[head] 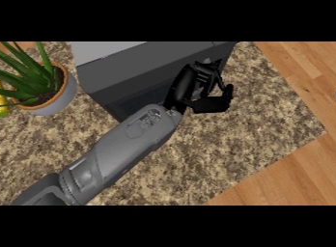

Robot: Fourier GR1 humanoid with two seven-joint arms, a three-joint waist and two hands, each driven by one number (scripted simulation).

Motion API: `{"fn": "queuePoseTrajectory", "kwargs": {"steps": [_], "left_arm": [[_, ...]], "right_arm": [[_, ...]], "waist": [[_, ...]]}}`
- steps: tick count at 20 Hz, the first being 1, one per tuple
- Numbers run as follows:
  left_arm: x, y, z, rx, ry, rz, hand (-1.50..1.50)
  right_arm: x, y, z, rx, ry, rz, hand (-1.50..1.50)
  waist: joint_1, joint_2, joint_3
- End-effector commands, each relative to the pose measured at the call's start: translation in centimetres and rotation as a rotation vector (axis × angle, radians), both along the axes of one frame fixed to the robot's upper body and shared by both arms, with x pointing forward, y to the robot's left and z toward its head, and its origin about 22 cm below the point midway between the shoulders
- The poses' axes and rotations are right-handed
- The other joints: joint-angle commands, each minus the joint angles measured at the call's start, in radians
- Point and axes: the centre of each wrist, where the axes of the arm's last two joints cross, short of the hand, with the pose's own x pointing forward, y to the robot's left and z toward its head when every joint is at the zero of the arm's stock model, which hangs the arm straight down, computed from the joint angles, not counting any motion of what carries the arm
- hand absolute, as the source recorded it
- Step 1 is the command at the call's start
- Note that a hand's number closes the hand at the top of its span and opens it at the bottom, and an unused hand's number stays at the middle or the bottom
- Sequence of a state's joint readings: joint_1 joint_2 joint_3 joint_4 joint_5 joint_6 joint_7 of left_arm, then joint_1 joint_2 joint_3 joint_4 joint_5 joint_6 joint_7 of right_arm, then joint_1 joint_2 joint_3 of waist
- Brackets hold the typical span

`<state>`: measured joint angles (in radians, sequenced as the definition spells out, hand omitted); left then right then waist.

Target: Pick up the milk, place it into the microwave and close the microwave

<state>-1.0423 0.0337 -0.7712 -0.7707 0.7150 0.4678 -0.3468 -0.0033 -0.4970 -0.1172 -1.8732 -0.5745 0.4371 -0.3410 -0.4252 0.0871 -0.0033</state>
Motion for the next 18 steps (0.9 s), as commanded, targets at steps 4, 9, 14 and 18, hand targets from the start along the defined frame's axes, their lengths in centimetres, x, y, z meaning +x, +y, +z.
{"fn": "queuePoseTrajectory", "kwargs": {"steps": [4,9,14,18], "left_arm": [[0.1,-2.1,1.6,0.025,-0.060,-0.023,1.50],[0.1,-1.9,1.4,0.003,-0.057,0.003,1.50],[0.1,-2.2,1.8,-0.005,-0.071,0.024,1.50],[-0.2,-2.2,1.4,-0.004,-0.064,0.024,1.50]], "right_arm": [[0.3,-0.8,1.2,-0.027,0.001,-0.001,-1.50],[0.6,-1.5,2.5,-0.067,-0.011,-0.011,-1.50],[0.7,-1.5,2.8,-0.049,-0.012,0.009,-1.50],[1.1,-1.6,3.5,-0.036,-0.027,0.020,-1.50]], "waist": [[-0.037,0.009,0.008],[-0.043,0.013,0.006],[-0.055,0.010,0.009],[-0.050,0.015,0.009]]}}
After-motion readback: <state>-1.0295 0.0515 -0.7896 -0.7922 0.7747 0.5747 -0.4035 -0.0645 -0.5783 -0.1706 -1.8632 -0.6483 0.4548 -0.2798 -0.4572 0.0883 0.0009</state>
